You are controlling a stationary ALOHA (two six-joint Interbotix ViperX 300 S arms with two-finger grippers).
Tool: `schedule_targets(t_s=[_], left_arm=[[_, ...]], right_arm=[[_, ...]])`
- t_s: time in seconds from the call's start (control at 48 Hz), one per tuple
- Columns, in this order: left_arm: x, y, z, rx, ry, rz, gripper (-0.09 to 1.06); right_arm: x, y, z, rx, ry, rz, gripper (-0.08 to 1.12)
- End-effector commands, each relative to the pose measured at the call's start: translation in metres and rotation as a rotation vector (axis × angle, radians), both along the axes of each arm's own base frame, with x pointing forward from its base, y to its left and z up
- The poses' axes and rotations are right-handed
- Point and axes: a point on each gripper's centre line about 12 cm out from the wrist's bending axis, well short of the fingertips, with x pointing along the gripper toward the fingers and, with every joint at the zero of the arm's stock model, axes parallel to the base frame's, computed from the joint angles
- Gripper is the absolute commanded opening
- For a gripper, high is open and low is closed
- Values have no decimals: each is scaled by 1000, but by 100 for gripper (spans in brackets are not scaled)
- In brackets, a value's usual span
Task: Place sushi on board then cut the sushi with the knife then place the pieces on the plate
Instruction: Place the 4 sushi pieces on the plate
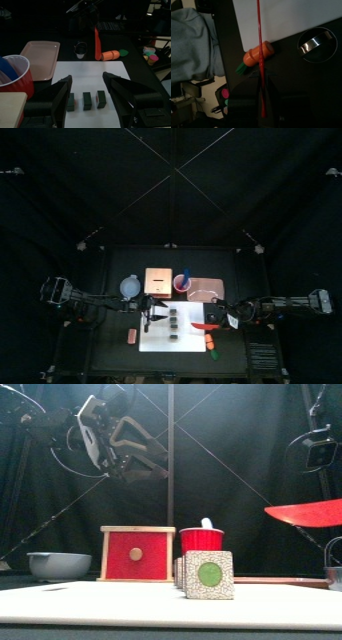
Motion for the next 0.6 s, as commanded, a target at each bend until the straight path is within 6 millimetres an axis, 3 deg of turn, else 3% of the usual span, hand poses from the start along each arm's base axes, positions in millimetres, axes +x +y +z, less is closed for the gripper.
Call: schedule_targets(t_s=[0.021, 0.417, 0.604], left_arm=[[3, 1, 7, -4, -26, 4, 87], [2, 1, 5, -2, -20, 5, 87], [2, 2, 5, 0, -20, 6, 87]], right_arm=[[7, -4, -1, -29, 2, -12, 53], [12, -8, 1, -59, -14, -21, 85], [21, -15, 16, -140, -61, -2, 87]])
